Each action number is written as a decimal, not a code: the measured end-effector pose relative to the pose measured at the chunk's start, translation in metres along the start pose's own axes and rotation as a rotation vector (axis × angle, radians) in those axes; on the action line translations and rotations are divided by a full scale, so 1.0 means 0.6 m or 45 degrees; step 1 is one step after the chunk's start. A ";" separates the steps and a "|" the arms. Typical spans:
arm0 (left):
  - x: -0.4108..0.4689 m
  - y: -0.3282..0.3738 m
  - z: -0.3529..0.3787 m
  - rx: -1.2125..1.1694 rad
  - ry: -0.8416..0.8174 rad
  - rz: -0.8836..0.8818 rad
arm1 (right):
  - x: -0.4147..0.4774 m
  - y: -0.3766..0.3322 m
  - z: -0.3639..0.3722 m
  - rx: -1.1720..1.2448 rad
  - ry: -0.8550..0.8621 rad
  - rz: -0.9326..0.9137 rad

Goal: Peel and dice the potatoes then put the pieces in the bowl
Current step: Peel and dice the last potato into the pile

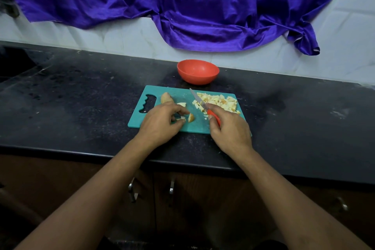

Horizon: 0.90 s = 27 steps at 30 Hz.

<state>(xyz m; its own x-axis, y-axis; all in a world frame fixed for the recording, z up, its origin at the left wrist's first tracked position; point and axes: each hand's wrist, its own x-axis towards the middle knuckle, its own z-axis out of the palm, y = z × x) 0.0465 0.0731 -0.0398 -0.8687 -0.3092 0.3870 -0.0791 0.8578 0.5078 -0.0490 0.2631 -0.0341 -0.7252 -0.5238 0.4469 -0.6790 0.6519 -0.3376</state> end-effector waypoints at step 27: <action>0.005 0.009 -0.001 -0.118 0.052 0.098 | -0.002 -0.003 -0.003 0.008 -0.002 0.011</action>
<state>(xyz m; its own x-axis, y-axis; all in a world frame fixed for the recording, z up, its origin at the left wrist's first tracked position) 0.0437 0.0765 -0.0353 -0.8498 -0.2617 0.4576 0.0346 0.8385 0.5438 -0.0467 0.2637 -0.0326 -0.7311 -0.5189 0.4430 -0.6735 0.6530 -0.3465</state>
